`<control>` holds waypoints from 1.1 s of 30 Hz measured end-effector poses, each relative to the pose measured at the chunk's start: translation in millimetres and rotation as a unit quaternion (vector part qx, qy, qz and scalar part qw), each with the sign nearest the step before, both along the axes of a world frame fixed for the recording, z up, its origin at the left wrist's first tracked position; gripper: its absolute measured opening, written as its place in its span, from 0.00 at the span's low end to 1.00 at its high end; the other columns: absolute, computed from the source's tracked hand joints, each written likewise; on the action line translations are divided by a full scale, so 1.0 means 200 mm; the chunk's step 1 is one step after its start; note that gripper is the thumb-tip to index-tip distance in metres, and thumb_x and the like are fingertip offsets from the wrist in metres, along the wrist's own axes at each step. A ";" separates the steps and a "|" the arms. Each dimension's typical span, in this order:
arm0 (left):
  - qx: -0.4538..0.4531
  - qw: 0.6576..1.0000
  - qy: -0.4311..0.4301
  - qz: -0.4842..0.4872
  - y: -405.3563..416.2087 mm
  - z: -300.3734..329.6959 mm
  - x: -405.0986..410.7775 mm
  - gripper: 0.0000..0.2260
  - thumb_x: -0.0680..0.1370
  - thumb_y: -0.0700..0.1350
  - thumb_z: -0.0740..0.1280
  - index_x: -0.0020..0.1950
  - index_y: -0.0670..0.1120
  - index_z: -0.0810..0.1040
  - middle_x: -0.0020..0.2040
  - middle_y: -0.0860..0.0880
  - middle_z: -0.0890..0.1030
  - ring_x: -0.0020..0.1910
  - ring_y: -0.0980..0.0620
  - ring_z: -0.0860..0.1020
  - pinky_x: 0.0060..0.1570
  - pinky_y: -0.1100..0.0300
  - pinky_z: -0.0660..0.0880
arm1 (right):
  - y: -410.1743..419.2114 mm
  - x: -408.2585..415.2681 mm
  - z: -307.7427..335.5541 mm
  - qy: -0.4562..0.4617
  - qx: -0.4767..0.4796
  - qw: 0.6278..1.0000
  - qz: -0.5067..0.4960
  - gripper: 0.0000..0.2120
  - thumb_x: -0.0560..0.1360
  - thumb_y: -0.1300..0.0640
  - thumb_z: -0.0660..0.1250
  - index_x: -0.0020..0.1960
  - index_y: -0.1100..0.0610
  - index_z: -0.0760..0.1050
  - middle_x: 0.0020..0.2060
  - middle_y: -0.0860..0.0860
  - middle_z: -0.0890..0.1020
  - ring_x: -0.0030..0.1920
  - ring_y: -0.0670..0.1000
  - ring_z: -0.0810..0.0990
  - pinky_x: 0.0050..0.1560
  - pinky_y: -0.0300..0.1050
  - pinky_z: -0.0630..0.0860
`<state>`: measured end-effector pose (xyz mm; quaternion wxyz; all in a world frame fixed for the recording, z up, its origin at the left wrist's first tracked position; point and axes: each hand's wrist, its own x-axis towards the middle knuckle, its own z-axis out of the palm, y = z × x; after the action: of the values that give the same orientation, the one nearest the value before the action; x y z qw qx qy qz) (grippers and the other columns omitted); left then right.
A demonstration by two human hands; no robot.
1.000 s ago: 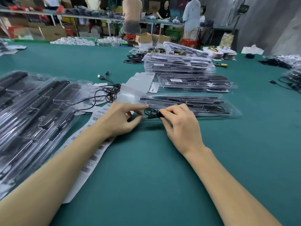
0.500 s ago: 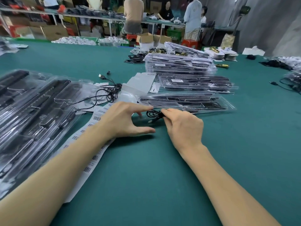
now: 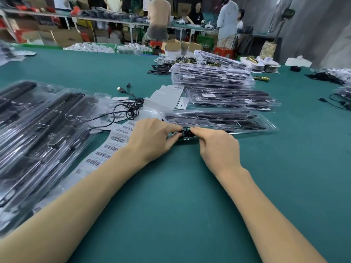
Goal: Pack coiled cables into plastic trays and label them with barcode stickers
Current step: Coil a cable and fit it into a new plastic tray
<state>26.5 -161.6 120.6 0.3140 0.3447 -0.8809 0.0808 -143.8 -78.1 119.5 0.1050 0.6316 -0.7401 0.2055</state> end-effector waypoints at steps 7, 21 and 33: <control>-0.022 0.995 -0.076 0.058 0.01 0.01 -0.03 0.14 0.80 0.60 0.62 0.52 0.56 0.84 0.36 0.47 0.82 0.39 0.42 0.81 0.32 0.58 0.61 | -0.03 0.02 0.00 -0.010 0.012 0.999 -0.043 0.16 0.82 0.56 0.59 0.63 0.42 0.79 0.57 0.46 0.84 0.54 0.58 0.81 0.47 0.50 0.78; -0.033 0.976 -0.185 0.109 0.02 0.03 -0.09 0.17 0.85 0.56 0.51 0.44 0.51 0.73 0.44 0.50 0.83 0.45 0.44 0.80 0.33 0.56 0.58 | 0.11 -0.08 -0.01 0.010 0.077 0.997 -0.023 0.16 0.79 0.53 0.60 0.66 0.46 0.74 0.62 0.43 0.81 0.59 0.54 0.79 0.49 0.49 0.77; -0.007 0.972 -0.216 0.097 0.04 0.03 -0.14 0.13 0.82 0.41 0.58 0.64 0.54 0.73 0.46 0.47 0.82 0.45 0.41 0.80 0.34 0.55 0.62 | 0.10 -0.04 -0.03 -0.065 0.066 0.995 -0.028 0.21 0.79 0.51 0.60 0.72 0.43 0.71 0.68 0.40 0.77 0.63 0.54 0.77 0.54 0.47 0.75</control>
<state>-2.0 -153.9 127.0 0.1097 0.4007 -0.8897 0.1895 -151.3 -58.5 113.1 0.0199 0.6017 -0.7746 0.1941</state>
